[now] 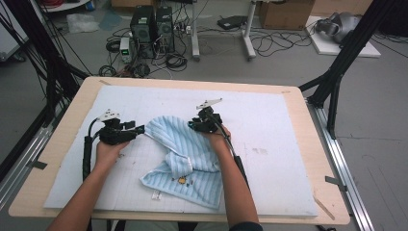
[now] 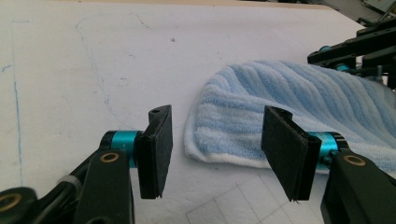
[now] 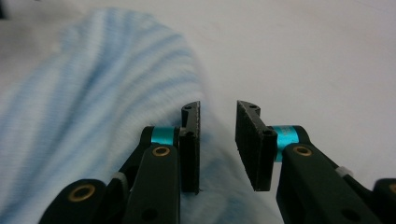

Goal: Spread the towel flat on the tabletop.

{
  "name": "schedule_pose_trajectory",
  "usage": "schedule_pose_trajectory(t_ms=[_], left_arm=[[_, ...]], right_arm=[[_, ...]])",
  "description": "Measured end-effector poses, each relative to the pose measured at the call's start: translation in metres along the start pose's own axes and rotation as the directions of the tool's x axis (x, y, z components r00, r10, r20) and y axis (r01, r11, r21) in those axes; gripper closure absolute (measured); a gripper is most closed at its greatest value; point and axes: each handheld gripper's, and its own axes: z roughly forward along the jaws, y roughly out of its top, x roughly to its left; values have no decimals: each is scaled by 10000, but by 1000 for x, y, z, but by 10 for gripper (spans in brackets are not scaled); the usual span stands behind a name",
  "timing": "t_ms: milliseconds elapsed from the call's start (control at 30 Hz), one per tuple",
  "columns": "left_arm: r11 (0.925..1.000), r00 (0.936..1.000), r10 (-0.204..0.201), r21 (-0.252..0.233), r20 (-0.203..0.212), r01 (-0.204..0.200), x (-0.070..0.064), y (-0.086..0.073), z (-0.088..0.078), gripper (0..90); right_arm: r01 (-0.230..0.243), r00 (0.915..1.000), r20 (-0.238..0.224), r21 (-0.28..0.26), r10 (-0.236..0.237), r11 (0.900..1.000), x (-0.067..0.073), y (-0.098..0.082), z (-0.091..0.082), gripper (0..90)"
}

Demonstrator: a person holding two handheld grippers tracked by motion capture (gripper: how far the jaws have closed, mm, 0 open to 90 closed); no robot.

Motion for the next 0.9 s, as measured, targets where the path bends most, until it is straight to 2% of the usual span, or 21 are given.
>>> schedule_pose_trajectory(t_ms=[67,200,267,367,433,467,500,533,600,667,700,733,767,833,867,900], left_arm=[[10000,10000,-39,-26,-21,39,0,0,0,438],[10000,10000,-32,-19,-6,32,0,0,0,439],[10000,10000,-44,-37,-28,44,0,0,0,438],[10000,10000,-36,-29,-31,36,0,0,0,439],[10000,10000,-29,-10,-18,29,0,0,0,438],[10000,10000,-26,-1,-27,26,0,0,0,439],[10000,10000,-32,4,-23,32,0,0,0,439],[10000,10000,-44,-6,-22,44,0,0,0,439],[10000,10000,-58,-13,-14,58,0,0,-1,439],[10000,10000,-50,-2,-19,50,0,0,-1,439],[10000,10000,-53,8,-11,53,0,0,-1,438],[10000,10000,-55,17,-9,55,0,0,-1,438],[10000,10000,-63,4,-12,63,0,0,-1,438],[10000,10000,-33,-12,1,33,0,0,-1,438],[10000,10000,-38,-9,-6,38,0,0,-1,438],[10000,10000,-45,-12,-10,45,0,0,-1,438]], right_arm=[[143,9992,-361,-4,-143,9999,6,2,0,698],[630,9943,-896,596,-575,9962,17,1,5,622],[974,9927,-799,848,-906,9916,23,1,8,563],[1425,9878,-773,977,-1352,9850,33,1,9,554],[1606,9857,-685,1094,-1538,9809,38,2,8,582],[1494,9877,-643,1139,-1428,9822,38,2,8,610],[1461,9882,-636,1181,-1394,9822,37,2,8,718],[1648,9854,-637,1277,-1578,9780,38,3,7,794],[2315,9727,-450,1323,-2275,9638,42,4,5,845],[2628,9620,376,1421,-2705,9543,47,8,-1,851],[2512,9628,682,1298,-2613,9592,45,9,-6,850],[2429,9597,1162,1140,-2557,9633,43,11,-13,850],[2437,9500,1758,988,-2579,9648,40,14,-20,850],[2141,9400,2636,394,-2168,9760,34,18,-38,850],[2061,9338,2956,158,-2015,9784,32,20,-46,850],[1902,9318,3160,-65,-1784,9817,30,21,-52,850]])
